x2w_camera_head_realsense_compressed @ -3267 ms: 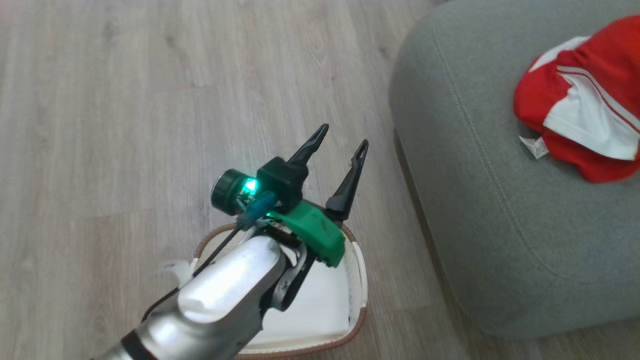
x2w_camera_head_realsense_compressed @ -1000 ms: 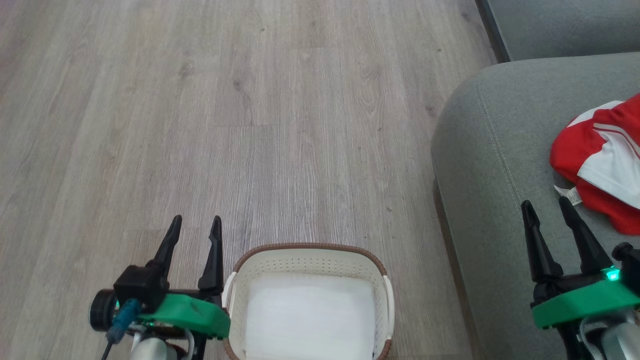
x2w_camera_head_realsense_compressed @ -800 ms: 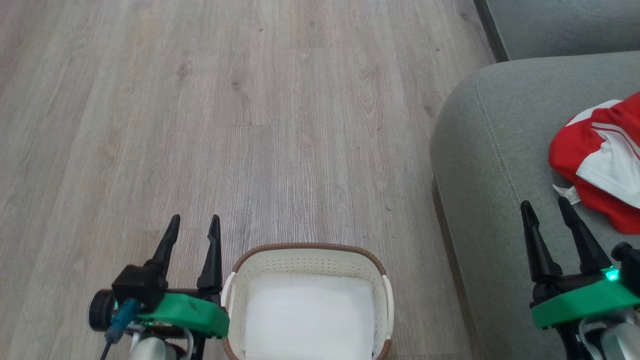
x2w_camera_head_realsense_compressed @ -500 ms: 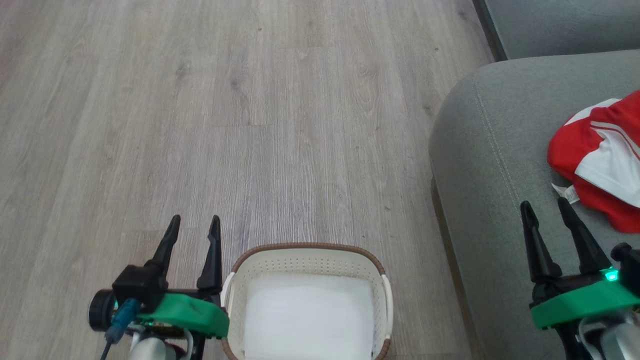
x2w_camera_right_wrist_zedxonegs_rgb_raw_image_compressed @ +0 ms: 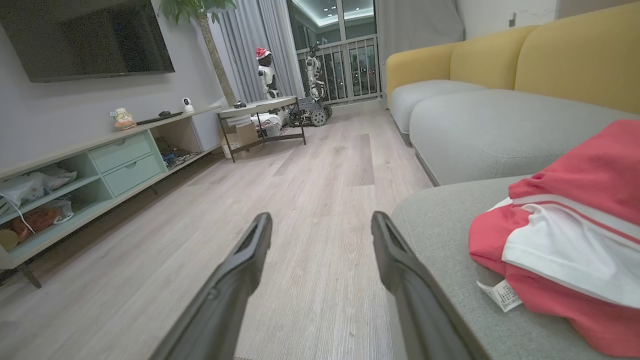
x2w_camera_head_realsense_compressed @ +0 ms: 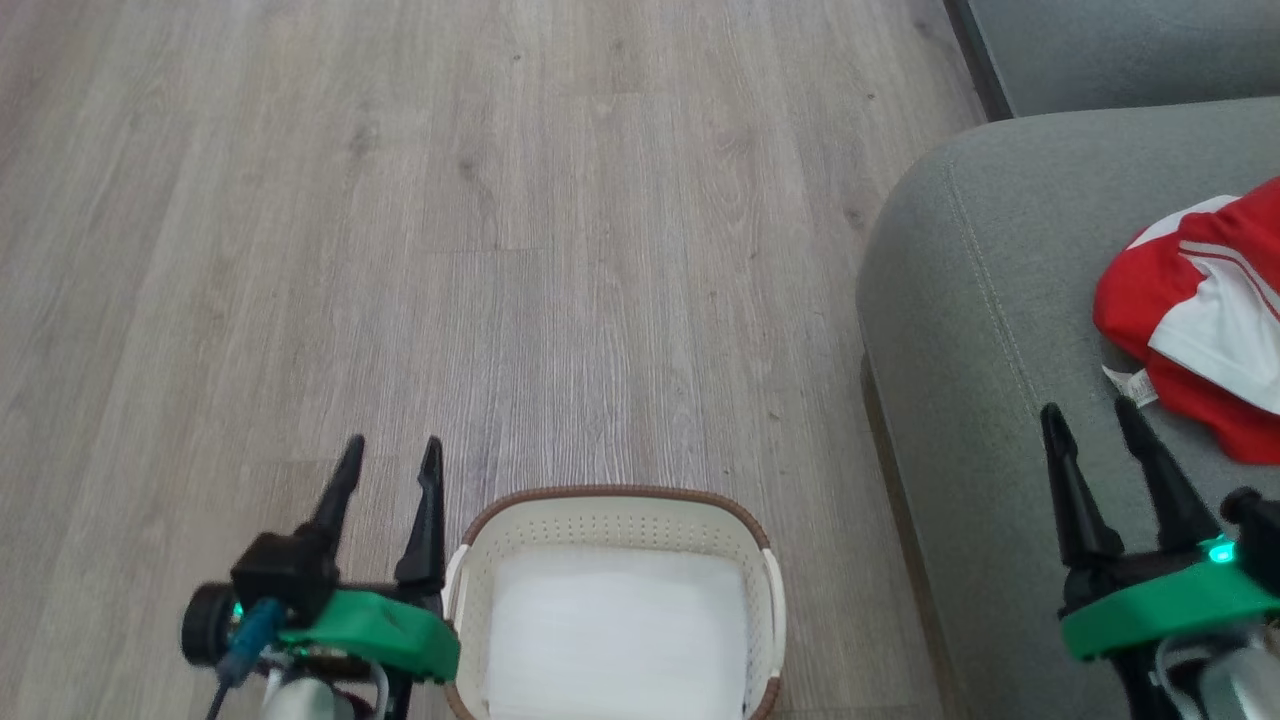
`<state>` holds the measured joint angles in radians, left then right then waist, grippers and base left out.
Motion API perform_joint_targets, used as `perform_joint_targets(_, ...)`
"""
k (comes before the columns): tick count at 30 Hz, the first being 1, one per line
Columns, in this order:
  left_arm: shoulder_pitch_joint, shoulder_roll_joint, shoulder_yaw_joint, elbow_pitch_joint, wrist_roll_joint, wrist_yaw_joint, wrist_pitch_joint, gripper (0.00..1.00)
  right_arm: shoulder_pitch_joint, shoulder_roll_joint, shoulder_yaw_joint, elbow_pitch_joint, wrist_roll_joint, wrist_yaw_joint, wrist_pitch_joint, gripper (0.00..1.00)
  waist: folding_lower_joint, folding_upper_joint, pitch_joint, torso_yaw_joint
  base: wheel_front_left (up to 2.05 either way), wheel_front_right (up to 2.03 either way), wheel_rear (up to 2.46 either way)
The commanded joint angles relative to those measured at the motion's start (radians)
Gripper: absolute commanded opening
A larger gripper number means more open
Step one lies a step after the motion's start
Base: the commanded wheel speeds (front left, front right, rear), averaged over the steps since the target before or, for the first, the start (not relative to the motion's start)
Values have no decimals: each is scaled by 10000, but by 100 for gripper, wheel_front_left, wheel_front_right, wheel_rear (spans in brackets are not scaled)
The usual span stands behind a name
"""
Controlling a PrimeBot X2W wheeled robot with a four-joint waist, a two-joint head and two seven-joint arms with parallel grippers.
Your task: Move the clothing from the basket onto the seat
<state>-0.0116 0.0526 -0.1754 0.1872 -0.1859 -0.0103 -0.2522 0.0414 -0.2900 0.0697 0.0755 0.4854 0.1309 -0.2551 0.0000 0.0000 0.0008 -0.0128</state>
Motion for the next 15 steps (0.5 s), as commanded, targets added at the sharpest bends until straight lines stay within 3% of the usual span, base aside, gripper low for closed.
perform_joint_targets(1,2,2,-27,123,-10,4,12,0,3,25,31,107,-2,2,2,0,0,0,-2,2,0,0,0)
perform_joint_targets(15,181,13,133,675,-1133,-90,314,0,88,345,44,736,900,2,269,0,0,0,0,11,0,0,0)
